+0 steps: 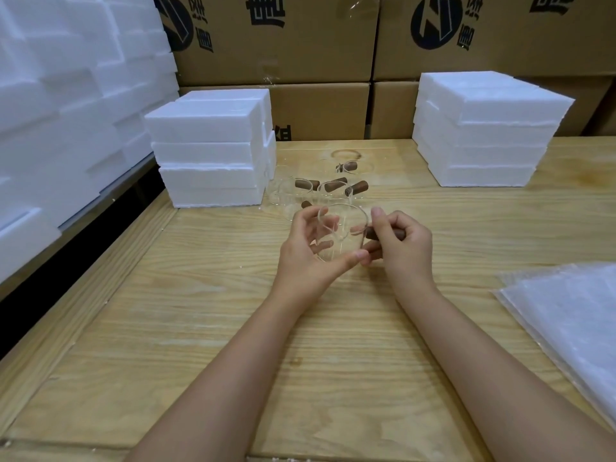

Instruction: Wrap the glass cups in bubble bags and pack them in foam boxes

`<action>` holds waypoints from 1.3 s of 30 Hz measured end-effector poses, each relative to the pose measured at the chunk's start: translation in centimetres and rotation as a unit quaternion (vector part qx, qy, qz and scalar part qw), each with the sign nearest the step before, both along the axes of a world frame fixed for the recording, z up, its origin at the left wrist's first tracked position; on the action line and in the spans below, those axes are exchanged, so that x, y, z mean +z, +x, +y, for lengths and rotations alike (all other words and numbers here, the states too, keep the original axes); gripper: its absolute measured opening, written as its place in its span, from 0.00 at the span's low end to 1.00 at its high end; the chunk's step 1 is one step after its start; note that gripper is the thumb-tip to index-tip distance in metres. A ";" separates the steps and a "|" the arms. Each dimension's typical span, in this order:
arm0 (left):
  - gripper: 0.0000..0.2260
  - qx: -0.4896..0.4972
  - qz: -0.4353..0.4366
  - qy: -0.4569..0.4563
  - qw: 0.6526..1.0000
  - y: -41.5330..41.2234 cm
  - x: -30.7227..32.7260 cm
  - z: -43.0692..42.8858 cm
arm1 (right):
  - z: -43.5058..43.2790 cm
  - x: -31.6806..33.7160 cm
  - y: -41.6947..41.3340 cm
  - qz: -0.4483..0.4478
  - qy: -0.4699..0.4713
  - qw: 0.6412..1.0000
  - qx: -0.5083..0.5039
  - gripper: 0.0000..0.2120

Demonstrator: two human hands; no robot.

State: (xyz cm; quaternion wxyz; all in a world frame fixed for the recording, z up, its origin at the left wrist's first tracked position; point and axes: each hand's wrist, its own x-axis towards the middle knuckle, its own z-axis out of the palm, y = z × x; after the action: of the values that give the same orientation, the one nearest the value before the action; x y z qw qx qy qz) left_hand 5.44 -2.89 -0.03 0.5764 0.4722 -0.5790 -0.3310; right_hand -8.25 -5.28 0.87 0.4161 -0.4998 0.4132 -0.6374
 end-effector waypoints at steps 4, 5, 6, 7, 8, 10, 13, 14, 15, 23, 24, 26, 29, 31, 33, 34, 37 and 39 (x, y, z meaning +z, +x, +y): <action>0.35 -0.067 -0.002 0.042 0.997 0.1 0.2 0.0 | -0.1 -0.2 0.0 0.016 -0.024 0.999 -0.023 0.17; 0.34 -0.075 -0.006 0.049 0.996 0.1 0.2 0.0 | -0.1 -0.3 0.0 0.018 -0.026 0.999 -0.022 0.17; 0.32 -0.077 -0.011 0.053 0.996 0.0 0.3 0.0 | -0.1 -0.3 0.0 0.019 -0.026 0.999 -0.024 0.17; 0.30 -0.075 -0.018 0.054 0.996 0.0 0.3 0.0 | -0.2 -0.3 0.0 0.020 -0.025 0.999 -0.027 0.17; 0.29 -0.072 -0.025 0.052 0.996 0.0 0.3 0.0 | -0.2 -0.3 0.1 0.019 -0.022 0.999 -0.029 0.17; 0.30 -0.061 -0.045 0.043 0.996 0.1 0.3 -0.1 | -0.2 -0.3 0.2 0.024 -0.015 0.999 -0.039 0.16; 0.30 -0.035 -0.068 0.021 0.997 0.1 0.3 -0.2 | -0.2 -0.4 0.5 0.035 0.000 0.997 -0.075 0.15; 0.30 -0.028 -0.077 0.013 0.997 0.1 0.3 -0.2 | -0.2 -0.5 0.8 0.039 0.010 0.996 -0.084 0.16; 0.30 -0.024 -0.086 0.007 0.996 0.1 0.3 -0.2 | -0.1 -0.6 1.0 0.051 0.019 0.994 -0.094 0.16; 0.33 -0.018 -0.145 -0.040 0.988 0.2 -0.1 -0.6 | 0.2 -0.7 2.0 0.095 0.043 0.987 -0.120 0.17; 0.34 -0.018 -0.146 -0.047 0.988 0.2 -0.2 -0.6 | 0.3 -0.6 2.0 0.090 0.046 0.988 -0.114 0.17; 0.35 -0.022 -0.148 -0.063 0.987 0.2 -0.3 -0.6 | 0.4 -0.4 2.1 0.080 0.065 0.991 -0.089 0.21; 0.35 -0.021 -0.153 -0.079 0.985 0.2 -0.4 -0.4 | 0.5 -0.1 2.3 0.095 0.103 0.989 -0.048 0.29; 0.34 -0.011 -0.151 -0.081 0.985 0.1 -0.4 -0.4 | 0.6 -0.1 2.5 0.130 0.109 0.985 -0.033 0.27; 0.36 -0.008 -0.148 -0.086 0.985 0.1 -0.3 -0.4 | 0.6 -0.1 2.5 0.175 0.100 0.979 -0.024 0.29; 0.37 -0.009 -0.145 -0.086 0.986 0.1 -0.2 -0.4 | 0.7 -0.1 2.5 0.199 0.092 0.975 -0.020 0.30; 0.36 -0.003 -0.135 -0.069 0.988 0.2 -0.3 -0.6 | 0.8 0.0 2.2 0.266 0.066 0.962 -0.010 0.34; 0.33 0.003 -0.124 -0.063 0.990 0.2 -0.4 -0.7 | 1.0 -0.1 2.0 0.282 0.044 0.958 0.004 0.34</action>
State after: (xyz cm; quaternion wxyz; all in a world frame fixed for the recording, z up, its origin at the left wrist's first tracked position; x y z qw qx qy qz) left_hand 5.69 -3.59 -0.47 0.5299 0.4738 -0.6641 -0.2315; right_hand -6.23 -4.32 0.80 0.3064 -0.6420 0.5400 -0.4498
